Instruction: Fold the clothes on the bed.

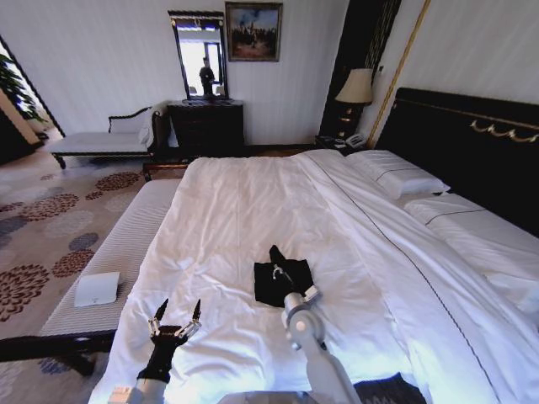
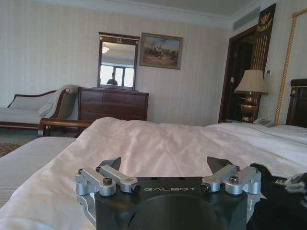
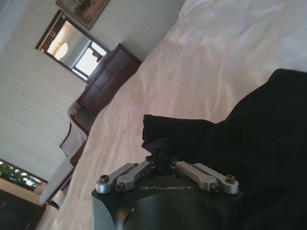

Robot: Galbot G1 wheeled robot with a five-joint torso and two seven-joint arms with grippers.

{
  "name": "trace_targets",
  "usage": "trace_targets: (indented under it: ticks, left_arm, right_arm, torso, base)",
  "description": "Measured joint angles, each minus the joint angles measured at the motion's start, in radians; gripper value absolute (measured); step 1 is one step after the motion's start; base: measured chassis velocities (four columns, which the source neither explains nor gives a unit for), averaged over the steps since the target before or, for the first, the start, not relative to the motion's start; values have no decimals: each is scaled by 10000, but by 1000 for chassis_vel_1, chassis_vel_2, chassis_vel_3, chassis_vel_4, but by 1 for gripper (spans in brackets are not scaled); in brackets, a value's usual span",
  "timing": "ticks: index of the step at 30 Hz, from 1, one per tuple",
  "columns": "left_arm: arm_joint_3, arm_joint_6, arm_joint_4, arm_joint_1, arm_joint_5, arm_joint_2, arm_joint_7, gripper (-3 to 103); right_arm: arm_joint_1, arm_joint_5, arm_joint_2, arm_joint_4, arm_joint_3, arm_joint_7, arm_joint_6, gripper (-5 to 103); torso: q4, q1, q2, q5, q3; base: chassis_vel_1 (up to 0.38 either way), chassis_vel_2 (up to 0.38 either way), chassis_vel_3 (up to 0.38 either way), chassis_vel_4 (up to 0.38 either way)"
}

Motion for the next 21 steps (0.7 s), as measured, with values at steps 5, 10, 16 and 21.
trace_targets:
  ticks: [5, 10, 16, 21]
  left_arm:
    - [0, 0, 0, 0, 0, 0, 0, 100]
    - [0, 0, 0, 0, 0, 0, 0, 100]
    - [0, 0, 0, 0, 0, 0, 0, 100]
    - [0, 0, 0, 0, 0, 0, 0, 100]
  right_arm:
    - [214, -227, -57, -609, -43, -186, 178, 5]
    - [-7, -321, -108, -491, -58, -369, 222, 5]
    - [-198, -627, -286, -391, -243, -548, 222, 5]
    - [-232, -629, -345, -266, -308, -550, 143, 5]
  torso:
    - [0, 0, 0, 0, 0]
    - [-1, 0, 0, 0, 0]
    - [-1, 0, 0, 0, 0]
    - [-1, 0, 0, 0, 0]
  base:
    - [0, 0, 0, 0]
    - [0, 0, 0, 0]
    - [0, 0, 0, 0]
    - [0, 0, 0, 0]
